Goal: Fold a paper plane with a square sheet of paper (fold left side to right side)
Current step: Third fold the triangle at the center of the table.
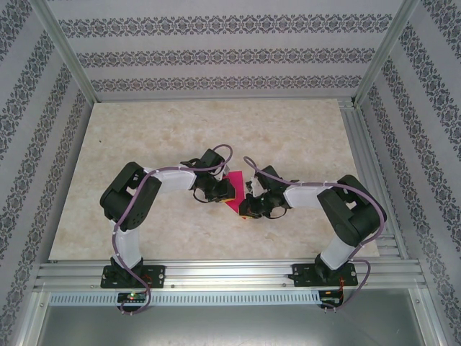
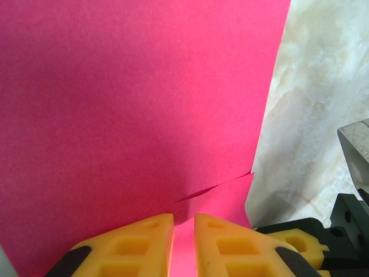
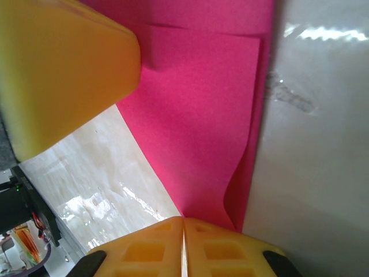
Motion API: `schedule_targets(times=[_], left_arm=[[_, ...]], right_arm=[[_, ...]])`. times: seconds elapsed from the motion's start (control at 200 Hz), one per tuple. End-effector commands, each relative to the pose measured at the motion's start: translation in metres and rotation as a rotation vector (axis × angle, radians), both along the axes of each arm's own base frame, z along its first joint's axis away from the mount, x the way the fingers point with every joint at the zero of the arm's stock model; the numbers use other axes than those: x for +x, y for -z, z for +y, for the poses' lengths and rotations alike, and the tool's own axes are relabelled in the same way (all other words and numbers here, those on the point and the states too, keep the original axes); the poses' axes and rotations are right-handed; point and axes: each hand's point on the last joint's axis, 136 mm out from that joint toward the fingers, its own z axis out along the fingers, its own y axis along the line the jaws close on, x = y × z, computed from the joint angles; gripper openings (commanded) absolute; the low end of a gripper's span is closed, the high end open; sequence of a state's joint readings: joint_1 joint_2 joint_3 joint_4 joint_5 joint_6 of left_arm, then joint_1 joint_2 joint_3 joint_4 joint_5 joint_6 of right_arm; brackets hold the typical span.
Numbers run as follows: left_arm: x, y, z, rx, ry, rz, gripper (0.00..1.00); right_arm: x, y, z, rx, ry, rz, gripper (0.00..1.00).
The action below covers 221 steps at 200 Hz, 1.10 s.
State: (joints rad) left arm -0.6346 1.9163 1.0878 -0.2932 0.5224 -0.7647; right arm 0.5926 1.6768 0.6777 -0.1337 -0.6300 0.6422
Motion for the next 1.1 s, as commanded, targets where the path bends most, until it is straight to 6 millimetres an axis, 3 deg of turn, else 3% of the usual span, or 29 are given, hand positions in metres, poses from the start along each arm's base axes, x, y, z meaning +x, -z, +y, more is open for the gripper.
schedule_targets(times=[0.0, 0.16, 0.285, 0.505, 0.824, 1.099], left_arm=[[0.005, -0.003, 0.003, 0.039, 0.004, -0.041, 0.22], [0.008, -0.034, 0.000, -0.005, -0.002, -0.091, 0.24], [-0.001, -0.039, 0.003, -0.002, 0.003, -0.086, 0.23], [-0.021, -0.027, -0.010, -0.004, 0.014, -0.059, 0.17], [-0.032, -0.011, -0.028, 0.006, 0.029, -0.032, 0.16], [-0.033, 0.012, -0.017, 0.083, -0.016, -0.007, 0.14]], right_arm=[[-0.029, 0.042, -0.030, -0.159, 0.061, 0.150, 0.09], [-0.028, 0.045, -0.031, -0.161, 0.085, 0.161, 0.08], [-0.027, 0.045, -0.032, -0.164, 0.091, 0.160, 0.06], [-0.027, 0.046, -0.034, -0.180, 0.096, 0.160, 0.03], [-0.027, 0.047, -0.037, -0.199, 0.099, 0.158, 0.00], [-0.027, 0.047, -0.038, -0.205, 0.100, 0.161, 0.00]])
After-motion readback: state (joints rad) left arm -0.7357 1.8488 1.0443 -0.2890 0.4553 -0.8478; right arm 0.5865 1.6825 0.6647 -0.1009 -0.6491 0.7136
